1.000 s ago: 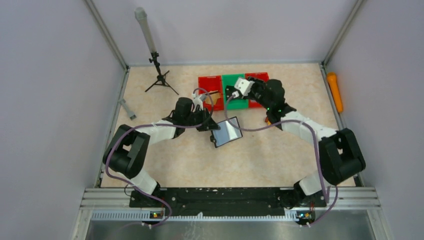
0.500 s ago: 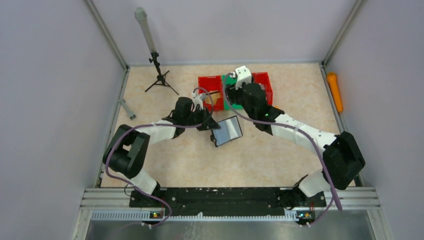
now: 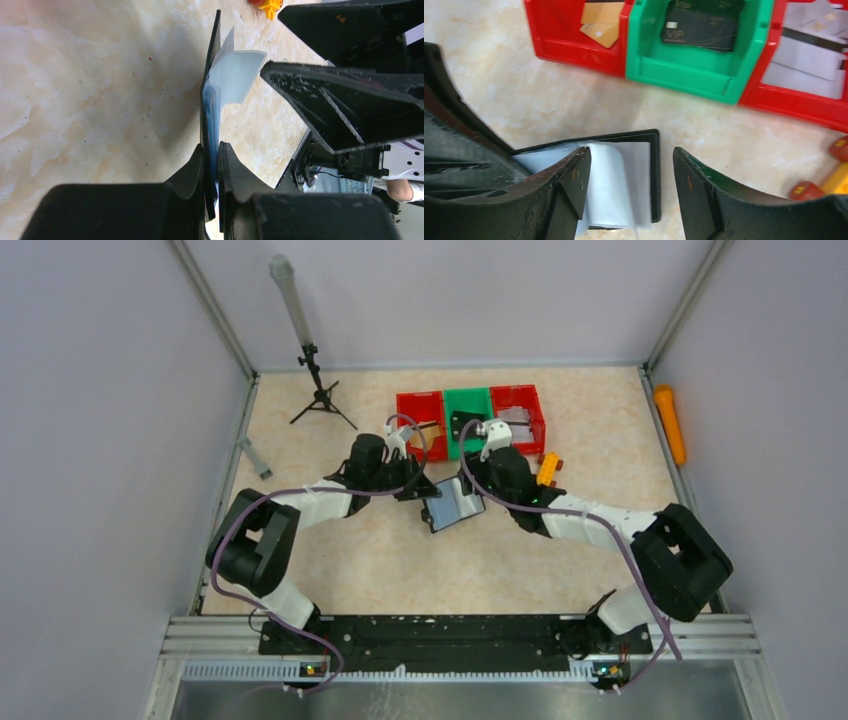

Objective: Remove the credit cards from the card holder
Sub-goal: Remove the credit card from the card holder.

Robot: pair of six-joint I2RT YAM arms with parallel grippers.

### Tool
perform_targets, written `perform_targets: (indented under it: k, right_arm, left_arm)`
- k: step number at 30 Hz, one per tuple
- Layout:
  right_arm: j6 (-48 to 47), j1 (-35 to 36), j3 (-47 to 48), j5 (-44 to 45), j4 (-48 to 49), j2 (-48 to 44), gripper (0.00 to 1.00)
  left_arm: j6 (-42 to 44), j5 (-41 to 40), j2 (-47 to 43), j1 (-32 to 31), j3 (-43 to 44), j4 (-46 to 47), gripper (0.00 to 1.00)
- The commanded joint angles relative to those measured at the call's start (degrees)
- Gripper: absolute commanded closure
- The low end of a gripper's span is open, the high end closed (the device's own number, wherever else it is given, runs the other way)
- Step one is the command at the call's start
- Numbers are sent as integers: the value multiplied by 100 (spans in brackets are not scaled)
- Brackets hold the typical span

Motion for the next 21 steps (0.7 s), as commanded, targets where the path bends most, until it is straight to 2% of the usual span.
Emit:
perform_targets:
  k: [1,4,7,9,10,15,21]
  right_arm:
    - [512,3,-346,-738,864,47,37]
    - [580,4,-811,-1029,1379,-260,34]
    - [591,3,-1079,-1313,1681,-448,29]
    - [623,3,-1058,-1559,1689,-374,11]
    - [696,12,-998,-1757,1667,-284,6]
    - [882,46,-791,-2378,1722,416,5]
    - [837,96,-1049,-2362,1732,351,12]
  left_arm:
    - [100,56,28,16,182,237,99]
    - [149,23,94,17,244,129,98]
    - [311,-181,288,23,497,-386,97]
    - [338,-197,395,18,596,-558,96]
    - [338,-176,442,16,618,-575,95]
    - [346,-129,540,16,686,-651,91]
    - [326,-30,530,16,680,-597,86]
